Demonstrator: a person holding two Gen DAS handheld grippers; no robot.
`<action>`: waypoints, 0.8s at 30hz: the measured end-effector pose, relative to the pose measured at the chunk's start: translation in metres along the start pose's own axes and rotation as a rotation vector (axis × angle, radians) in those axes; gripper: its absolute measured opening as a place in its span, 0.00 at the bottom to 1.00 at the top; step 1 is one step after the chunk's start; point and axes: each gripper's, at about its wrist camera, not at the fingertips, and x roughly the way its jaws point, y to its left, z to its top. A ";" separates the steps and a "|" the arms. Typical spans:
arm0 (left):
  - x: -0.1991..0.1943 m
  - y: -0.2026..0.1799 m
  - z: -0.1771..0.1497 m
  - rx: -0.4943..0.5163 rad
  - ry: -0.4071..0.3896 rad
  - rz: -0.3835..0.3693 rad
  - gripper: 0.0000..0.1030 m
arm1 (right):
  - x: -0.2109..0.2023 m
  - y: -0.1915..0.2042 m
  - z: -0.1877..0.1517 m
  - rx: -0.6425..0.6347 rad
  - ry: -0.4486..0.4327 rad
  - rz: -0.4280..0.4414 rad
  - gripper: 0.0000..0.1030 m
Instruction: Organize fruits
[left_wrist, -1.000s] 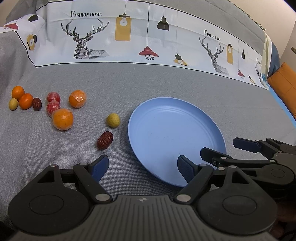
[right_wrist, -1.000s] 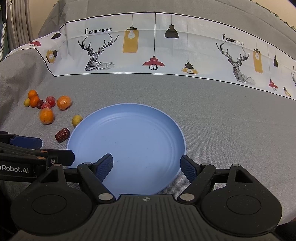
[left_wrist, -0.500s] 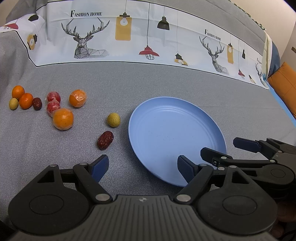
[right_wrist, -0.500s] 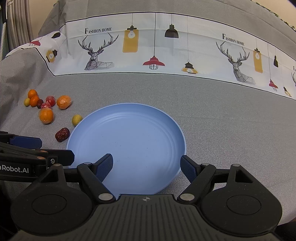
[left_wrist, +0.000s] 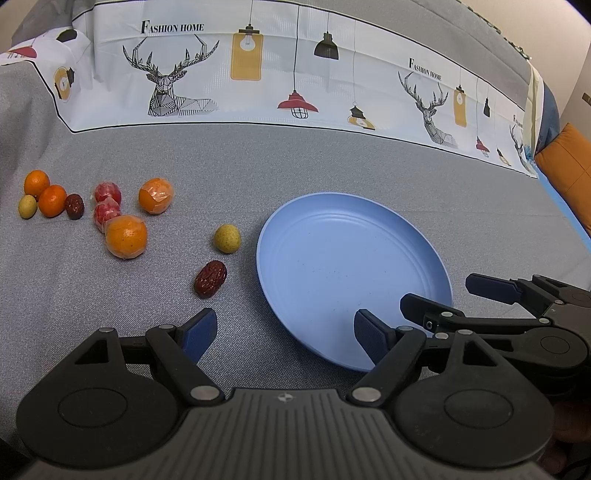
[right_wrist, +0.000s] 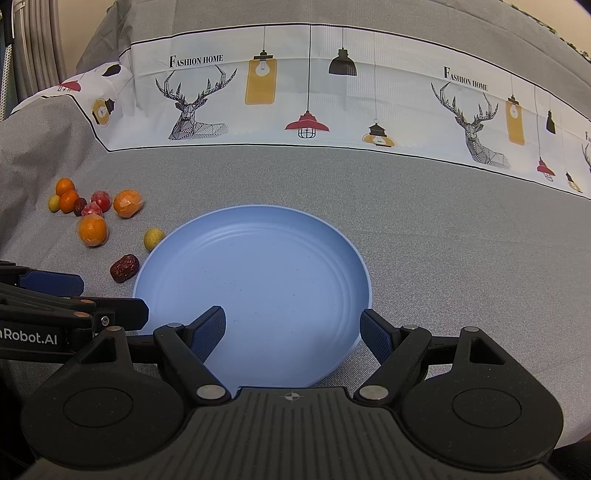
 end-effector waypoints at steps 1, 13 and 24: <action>0.000 0.000 0.000 0.000 0.000 0.000 0.83 | 0.000 0.000 0.000 0.000 0.000 0.000 0.79; 0.000 0.001 -0.004 0.010 -0.001 -0.001 0.83 | 0.000 -0.001 -0.002 0.011 -0.006 -0.005 0.79; -0.004 -0.001 -0.003 0.017 -0.009 0.008 0.83 | -0.005 -0.009 0.002 0.070 -0.023 -0.027 0.79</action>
